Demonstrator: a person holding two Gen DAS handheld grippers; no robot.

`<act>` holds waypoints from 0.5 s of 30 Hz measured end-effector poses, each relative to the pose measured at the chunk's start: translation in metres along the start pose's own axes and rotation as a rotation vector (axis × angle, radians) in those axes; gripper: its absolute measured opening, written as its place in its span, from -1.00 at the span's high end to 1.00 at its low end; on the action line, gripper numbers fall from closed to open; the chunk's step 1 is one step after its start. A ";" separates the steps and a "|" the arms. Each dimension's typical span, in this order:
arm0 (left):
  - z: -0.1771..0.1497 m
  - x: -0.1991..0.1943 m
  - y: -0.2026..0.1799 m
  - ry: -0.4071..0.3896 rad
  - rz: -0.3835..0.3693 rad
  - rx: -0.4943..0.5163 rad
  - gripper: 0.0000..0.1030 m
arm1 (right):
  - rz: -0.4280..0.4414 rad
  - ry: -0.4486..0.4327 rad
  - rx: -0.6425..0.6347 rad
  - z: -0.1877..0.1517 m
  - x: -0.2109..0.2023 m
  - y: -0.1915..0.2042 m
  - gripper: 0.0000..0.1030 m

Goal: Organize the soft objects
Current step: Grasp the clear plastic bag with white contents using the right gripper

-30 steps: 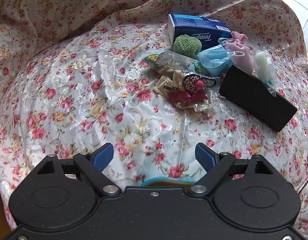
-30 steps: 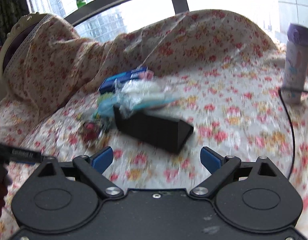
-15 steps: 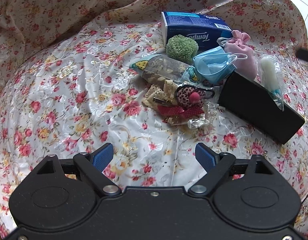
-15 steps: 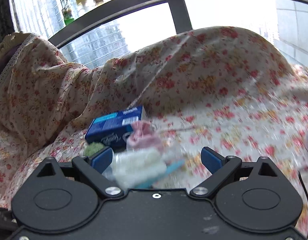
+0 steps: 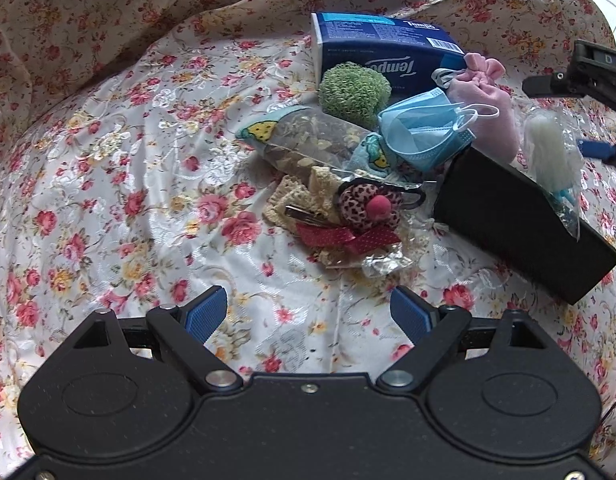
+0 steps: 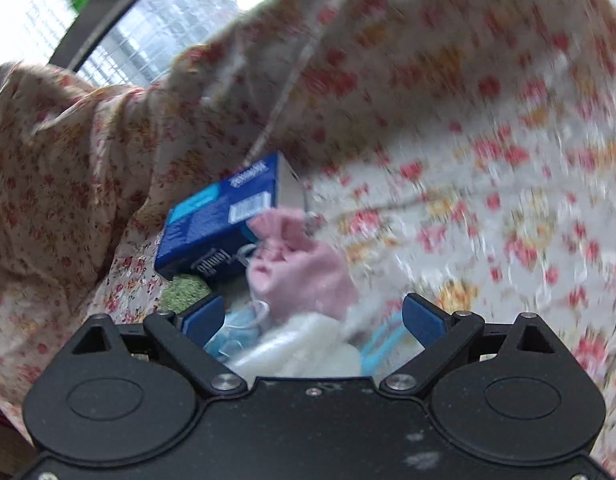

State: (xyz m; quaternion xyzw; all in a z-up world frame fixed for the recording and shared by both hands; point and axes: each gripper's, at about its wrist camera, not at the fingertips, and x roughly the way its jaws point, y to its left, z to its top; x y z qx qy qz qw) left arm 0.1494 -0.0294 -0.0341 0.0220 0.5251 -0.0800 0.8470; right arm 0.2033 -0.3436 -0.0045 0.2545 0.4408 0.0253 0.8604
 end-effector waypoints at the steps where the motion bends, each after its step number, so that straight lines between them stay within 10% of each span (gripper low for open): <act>1: 0.000 0.001 -0.002 0.001 -0.001 0.002 -0.65 | 0.018 0.019 0.034 0.000 0.002 -0.006 -0.89; 15: -0.006 0.008 -0.023 0.025 0.015 0.036 -0.65 | 0.091 0.158 0.149 -0.007 0.017 -0.019 -0.94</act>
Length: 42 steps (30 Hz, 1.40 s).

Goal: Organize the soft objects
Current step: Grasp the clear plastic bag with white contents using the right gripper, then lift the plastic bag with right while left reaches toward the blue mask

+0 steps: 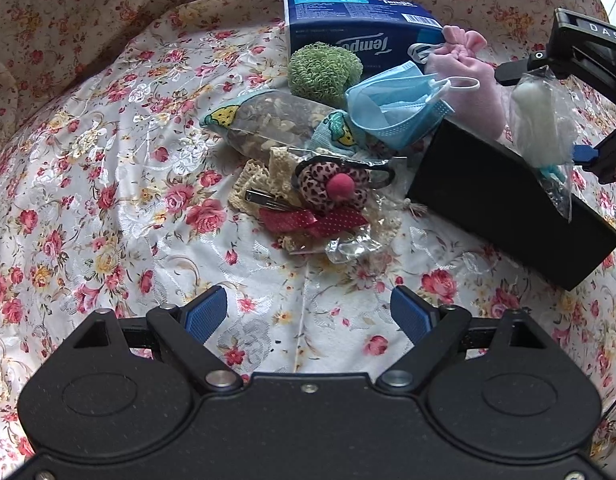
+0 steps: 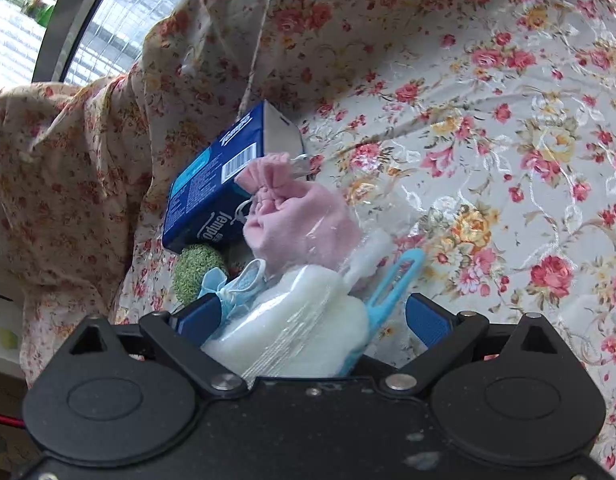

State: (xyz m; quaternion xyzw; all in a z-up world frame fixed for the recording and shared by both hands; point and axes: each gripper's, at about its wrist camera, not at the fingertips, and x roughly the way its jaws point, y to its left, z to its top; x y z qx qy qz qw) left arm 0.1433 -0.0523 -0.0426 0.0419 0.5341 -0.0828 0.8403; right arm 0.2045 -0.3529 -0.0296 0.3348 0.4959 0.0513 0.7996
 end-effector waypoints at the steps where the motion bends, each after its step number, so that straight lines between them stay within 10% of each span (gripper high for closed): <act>1: 0.000 0.000 -0.001 0.001 0.003 0.001 -0.65 | -0.003 0.006 0.009 0.000 0.000 -0.003 -0.95; 10: -0.001 -0.002 -0.009 0.001 0.013 0.020 -0.65 | 0.059 0.057 0.094 0.000 0.004 -0.011 -0.90; 19: -0.002 -0.005 -0.016 -0.004 0.021 0.037 -0.66 | 0.119 0.075 0.151 0.002 0.004 -0.018 -0.44; 42: 0.057 -0.016 -0.020 -0.075 -0.027 0.044 -0.66 | -0.112 -0.258 0.091 0.020 -0.054 -0.034 -0.27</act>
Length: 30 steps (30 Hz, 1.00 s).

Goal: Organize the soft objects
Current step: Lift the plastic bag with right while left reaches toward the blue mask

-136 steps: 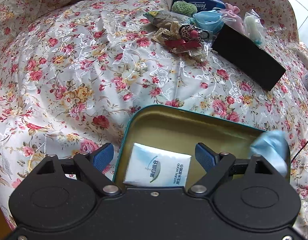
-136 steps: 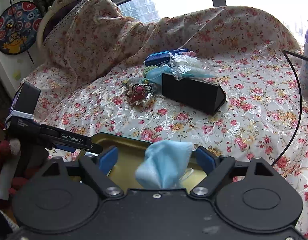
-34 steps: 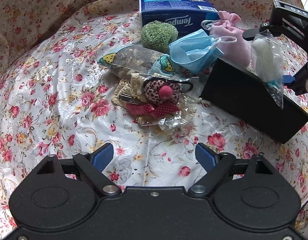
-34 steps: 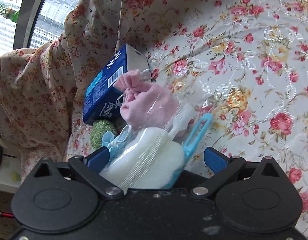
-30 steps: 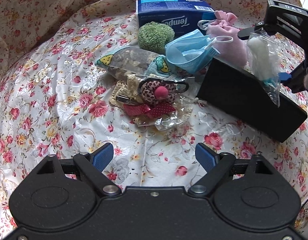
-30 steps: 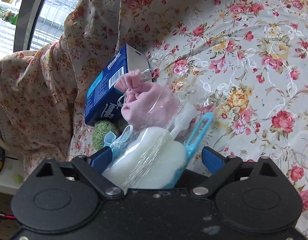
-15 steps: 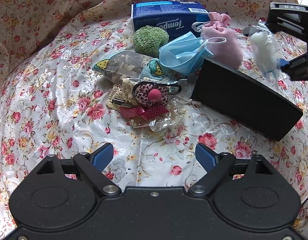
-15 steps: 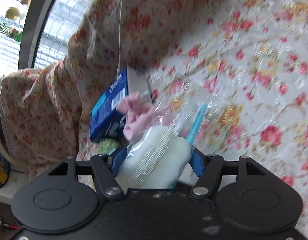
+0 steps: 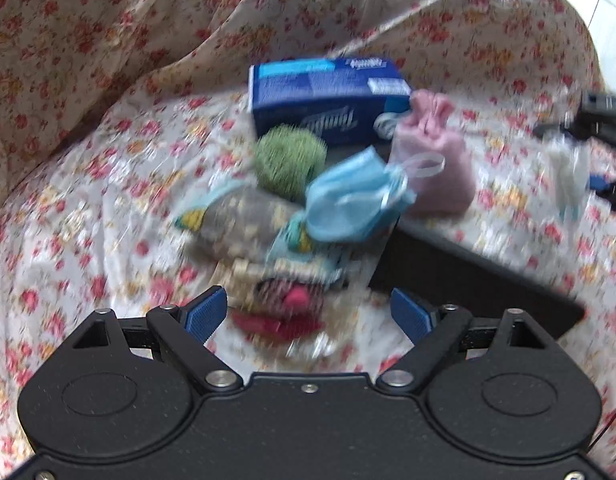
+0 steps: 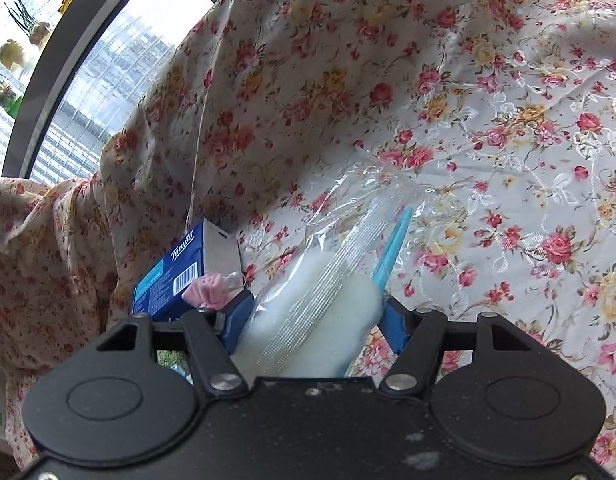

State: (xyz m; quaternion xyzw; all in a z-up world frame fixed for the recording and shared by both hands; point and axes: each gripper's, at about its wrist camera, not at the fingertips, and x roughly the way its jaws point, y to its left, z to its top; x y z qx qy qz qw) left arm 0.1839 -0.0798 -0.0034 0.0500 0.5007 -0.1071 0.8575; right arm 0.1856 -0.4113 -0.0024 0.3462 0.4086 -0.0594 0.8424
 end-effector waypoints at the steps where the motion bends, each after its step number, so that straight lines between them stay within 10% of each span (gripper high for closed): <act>1: 0.007 0.001 0.000 0.001 -0.014 -0.011 -0.66 | -0.003 -0.003 -0.005 0.000 0.000 0.000 -0.27; 30: 0.069 0.089 -0.009 0.172 -0.177 -0.205 -0.59 | -0.012 -0.096 -0.122 -0.004 -0.017 0.014 -0.27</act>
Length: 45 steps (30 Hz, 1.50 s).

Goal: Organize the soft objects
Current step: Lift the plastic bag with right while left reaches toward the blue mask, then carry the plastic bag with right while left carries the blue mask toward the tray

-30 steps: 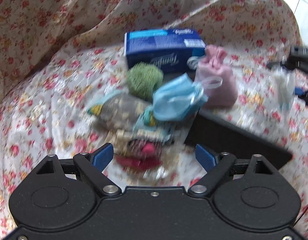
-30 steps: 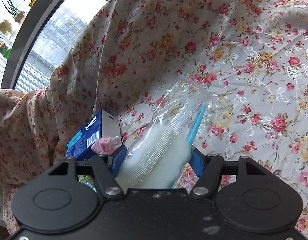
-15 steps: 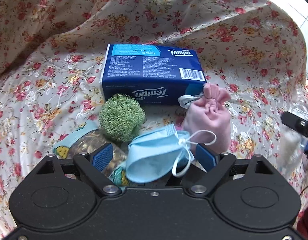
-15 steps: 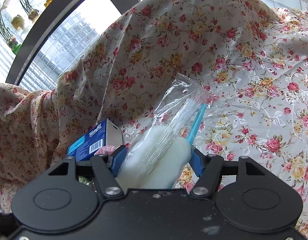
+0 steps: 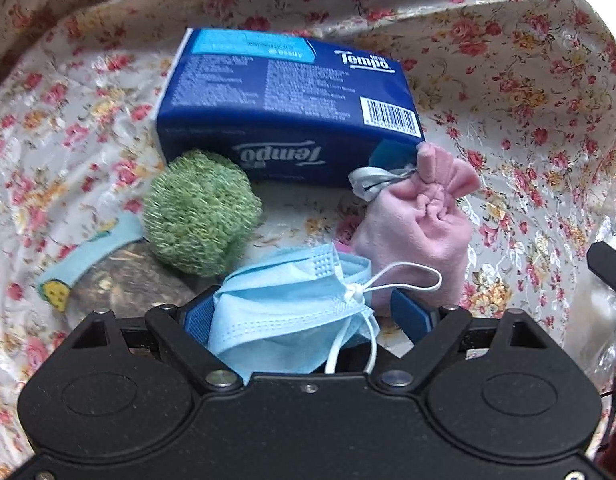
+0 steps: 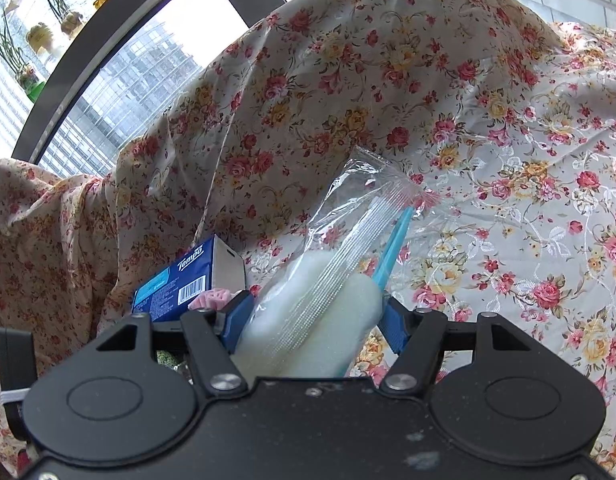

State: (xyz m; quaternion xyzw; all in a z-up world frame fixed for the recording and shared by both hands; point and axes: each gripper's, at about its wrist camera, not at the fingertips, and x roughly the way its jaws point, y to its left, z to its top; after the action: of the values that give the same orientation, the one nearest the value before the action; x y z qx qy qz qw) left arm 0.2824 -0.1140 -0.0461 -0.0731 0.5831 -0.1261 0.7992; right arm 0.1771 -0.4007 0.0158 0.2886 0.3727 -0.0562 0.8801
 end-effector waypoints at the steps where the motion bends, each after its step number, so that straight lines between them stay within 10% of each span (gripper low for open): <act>1: -0.001 0.001 -0.001 0.001 -0.003 0.003 -0.48 | 0.000 0.001 -0.005 0.000 0.000 0.000 -0.27; 22: -0.004 -0.046 -0.025 -0.115 -0.099 0.048 -0.10 | -0.035 0.046 -0.258 -0.002 -0.012 -0.002 -0.27; 45: -0.070 -0.048 -0.163 0.010 -0.324 0.267 -0.10 | -0.225 0.116 -0.394 -0.072 -0.116 -0.066 -0.27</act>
State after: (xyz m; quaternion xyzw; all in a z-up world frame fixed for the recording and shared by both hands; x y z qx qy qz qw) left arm 0.1829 -0.2537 0.0191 -0.0588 0.5457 -0.3295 0.7682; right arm 0.0284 -0.4288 0.0246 0.0707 0.4562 -0.0634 0.8848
